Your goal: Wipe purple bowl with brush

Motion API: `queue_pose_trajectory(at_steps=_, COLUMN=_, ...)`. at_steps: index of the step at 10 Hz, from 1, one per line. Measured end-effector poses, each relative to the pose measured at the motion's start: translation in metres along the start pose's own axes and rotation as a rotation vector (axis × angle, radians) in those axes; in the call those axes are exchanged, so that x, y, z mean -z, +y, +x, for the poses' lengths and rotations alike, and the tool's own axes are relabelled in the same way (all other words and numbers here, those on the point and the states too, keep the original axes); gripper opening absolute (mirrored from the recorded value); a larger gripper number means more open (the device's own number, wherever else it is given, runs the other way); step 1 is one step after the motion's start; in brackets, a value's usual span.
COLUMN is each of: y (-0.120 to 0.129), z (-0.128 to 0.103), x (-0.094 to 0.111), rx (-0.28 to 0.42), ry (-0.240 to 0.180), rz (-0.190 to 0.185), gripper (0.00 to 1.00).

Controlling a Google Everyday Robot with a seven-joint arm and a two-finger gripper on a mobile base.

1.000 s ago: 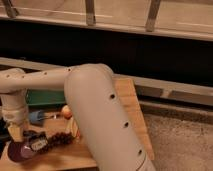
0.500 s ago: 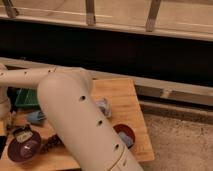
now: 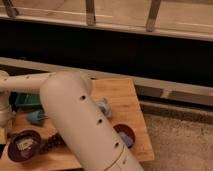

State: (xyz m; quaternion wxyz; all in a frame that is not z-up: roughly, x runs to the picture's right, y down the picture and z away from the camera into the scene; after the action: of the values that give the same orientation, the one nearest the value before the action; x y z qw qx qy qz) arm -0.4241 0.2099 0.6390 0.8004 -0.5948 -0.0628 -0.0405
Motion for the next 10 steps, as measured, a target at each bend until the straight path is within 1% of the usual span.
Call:
queue_pose_trajectory(at_steps=1, y=0.006, z=0.018, x=-0.001, rx=-0.033, ry=0.006, rz=0.003, gripper=0.0)
queue_pose_trajectory(at_steps=2, y=0.01, z=0.034, x=0.002, rx=-0.051, ry=0.004, rz=0.017, gripper=0.0)
queue_pose_trajectory(at_steps=3, y=0.013, z=0.042, x=0.004, rx=-0.052, ry=0.006, rz=0.029, gripper=0.0)
queue_pose_trajectory(at_steps=4, y=0.016, z=0.046, x=0.008, rx=-0.047, ry=0.0, rz=0.043, gripper=0.0)
queue_pose_trajectory(at_steps=5, y=0.017, z=0.046, x=0.013, rx=-0.022, ry=-0.019, rz=0.058, gripper=0.0)
queue_pose_trajectory(at_steps=6, y=0.015, z=0.042, x=0.018, rx=0.005, ry=-0.036, rz=0.07, gripper=0.0)
queue_pose_trajectory(at_steps=7, y=0.012, z=0.031, x=0.023, rx=0.038, ry=-0.056, rz=0.079, gripper=0.0)
queue_pose_trajectory(at_steps=8, y=0.007, z=0.013, x=0.027, rx=0.075, ry=-0.077, rz=0.084, gripper=0.0)
queue_pose_trajectory(at_steps=9, y=0.002, z=-0.004, x=0.03, rx=0.102, ry=-0.09, rz=0.083, gripper=0.0)
queue_pose_trajectory(at_steps=10, y=-0.006, z=-0.024, x=0.029, rx=0.125, ry=-0.096, rz=0.072, gripper=0.0)
